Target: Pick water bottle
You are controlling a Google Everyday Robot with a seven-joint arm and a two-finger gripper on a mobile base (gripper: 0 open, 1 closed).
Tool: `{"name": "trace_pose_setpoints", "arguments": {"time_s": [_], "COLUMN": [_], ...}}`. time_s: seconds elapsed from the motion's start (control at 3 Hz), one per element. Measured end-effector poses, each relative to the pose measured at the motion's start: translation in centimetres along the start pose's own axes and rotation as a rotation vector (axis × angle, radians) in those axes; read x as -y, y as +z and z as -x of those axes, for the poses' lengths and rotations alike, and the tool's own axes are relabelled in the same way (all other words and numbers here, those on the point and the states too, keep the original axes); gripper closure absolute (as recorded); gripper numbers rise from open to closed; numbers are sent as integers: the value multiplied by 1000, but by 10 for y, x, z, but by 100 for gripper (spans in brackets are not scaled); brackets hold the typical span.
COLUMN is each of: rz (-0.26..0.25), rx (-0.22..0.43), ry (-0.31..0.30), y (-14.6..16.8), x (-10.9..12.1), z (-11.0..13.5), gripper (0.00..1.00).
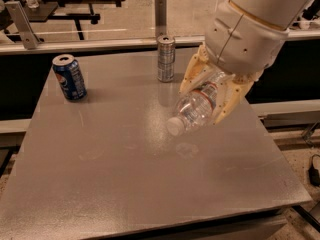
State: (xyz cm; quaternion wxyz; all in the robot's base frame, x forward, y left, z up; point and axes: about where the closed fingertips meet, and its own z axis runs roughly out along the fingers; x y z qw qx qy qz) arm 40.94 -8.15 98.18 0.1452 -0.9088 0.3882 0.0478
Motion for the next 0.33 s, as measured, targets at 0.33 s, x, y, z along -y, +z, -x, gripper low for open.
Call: {"name": "trace_pose_setpoints", "arguments": {"time_s": [0.33], "rz": [-41], "rx": [-2], "ry": [15], "y": [-4], "x": [9], "z": [2], "gripper": [100]}}
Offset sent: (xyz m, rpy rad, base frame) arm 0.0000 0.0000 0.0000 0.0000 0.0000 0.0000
